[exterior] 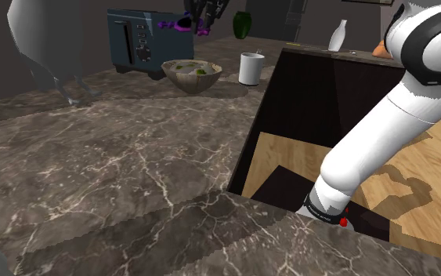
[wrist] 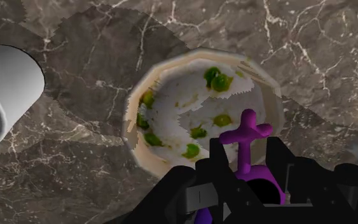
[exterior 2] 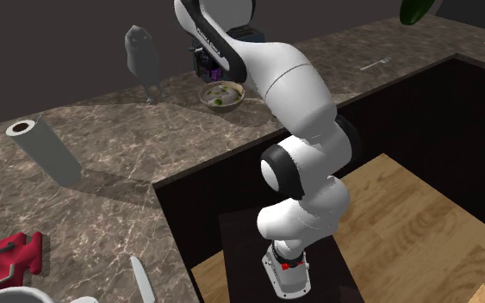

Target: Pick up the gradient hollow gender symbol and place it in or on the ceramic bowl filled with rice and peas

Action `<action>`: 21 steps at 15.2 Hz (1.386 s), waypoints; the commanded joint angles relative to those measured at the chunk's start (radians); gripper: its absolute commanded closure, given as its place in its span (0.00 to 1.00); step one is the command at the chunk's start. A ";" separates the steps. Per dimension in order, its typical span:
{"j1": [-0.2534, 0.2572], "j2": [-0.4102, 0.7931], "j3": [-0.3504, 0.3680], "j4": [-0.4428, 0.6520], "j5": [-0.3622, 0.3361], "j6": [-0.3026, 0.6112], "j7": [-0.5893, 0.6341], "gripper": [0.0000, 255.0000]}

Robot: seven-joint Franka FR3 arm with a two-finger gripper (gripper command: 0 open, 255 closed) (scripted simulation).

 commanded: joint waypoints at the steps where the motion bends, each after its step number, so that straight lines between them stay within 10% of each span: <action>1: -0.016 0.042 -0.023 0.036 -0.013 0.001 -0.042 1.00; 21: -0.008 -0.077 -0.043 -0.288 0.029 0.211 -0.075 1.00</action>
